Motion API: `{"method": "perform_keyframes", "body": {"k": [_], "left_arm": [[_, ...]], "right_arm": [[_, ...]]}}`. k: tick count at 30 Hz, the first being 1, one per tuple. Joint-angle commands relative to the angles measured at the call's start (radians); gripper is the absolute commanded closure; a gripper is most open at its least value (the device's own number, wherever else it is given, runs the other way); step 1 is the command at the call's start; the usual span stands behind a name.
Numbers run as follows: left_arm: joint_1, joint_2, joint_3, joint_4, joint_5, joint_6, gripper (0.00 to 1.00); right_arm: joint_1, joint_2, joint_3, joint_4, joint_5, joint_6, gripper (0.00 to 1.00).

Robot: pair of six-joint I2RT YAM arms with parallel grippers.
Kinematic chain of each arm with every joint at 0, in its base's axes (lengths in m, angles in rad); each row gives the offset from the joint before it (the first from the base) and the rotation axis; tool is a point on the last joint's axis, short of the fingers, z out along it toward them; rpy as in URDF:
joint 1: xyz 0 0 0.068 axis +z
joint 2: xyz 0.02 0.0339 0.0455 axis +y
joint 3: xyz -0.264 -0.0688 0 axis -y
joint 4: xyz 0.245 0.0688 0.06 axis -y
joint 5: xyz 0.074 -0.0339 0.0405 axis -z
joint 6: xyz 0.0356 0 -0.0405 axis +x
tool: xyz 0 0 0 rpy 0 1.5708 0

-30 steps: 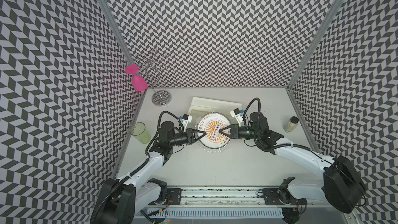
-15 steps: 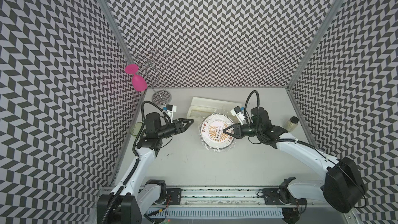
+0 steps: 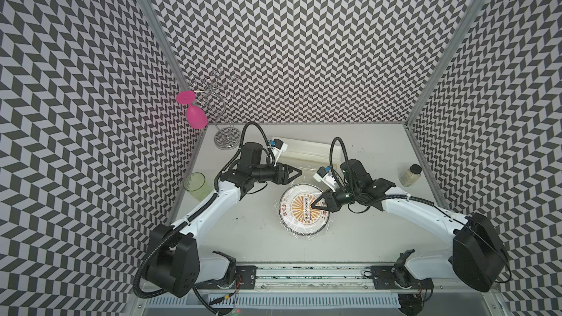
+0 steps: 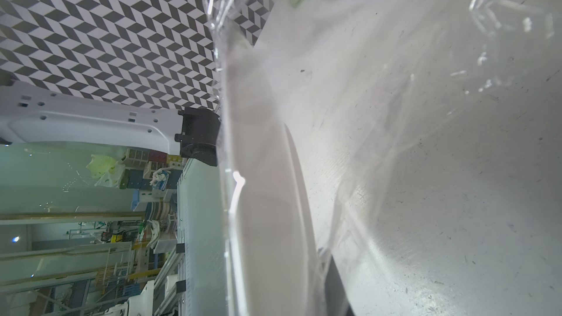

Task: Wrap the plate with plastic wrap
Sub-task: Cover the plate with plastic wrap.

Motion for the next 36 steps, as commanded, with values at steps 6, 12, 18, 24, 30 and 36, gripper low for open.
{"method": "perform_keyframes", "body": {"k": [6,12,18,24,30,36], "left_arm": [[-0.019,0.0,0.022,-0.027,0.047,0.059,0.48],[0.003,-0.008,0.028,-0.047,0.073,0.056,0.79],[0.056,0.001,0.083,-0.067,0.11,0.044,1.0],[0.063,0.051,0.095,-0.06,0.1,0.058,1.0],[0.092,0.034,0.043,-0.079,0.084,0.05,1.0],[0.149,-0.025,-0.068,0.001,0.133,-0.041,1.0]], "right_arm": [[0.005,0.014,0.033,0.037,-0.074,-0.044,1.0],[0.005,0.013,0.03,0.034,-0.086,-0.046,1.0],[0.004,-0.022,-0.003,0.042,-0.13,-0.031,1.0],[0.007,-0.071,-0.036,0.07,-0.189,-0.016,1.0],[-0.037,-0.11,-0.042,0.138,-0.183,0.068,1.0],[-0.072,-0.138,-0.071,0.238,-0.226,0.16,1.0]]}}
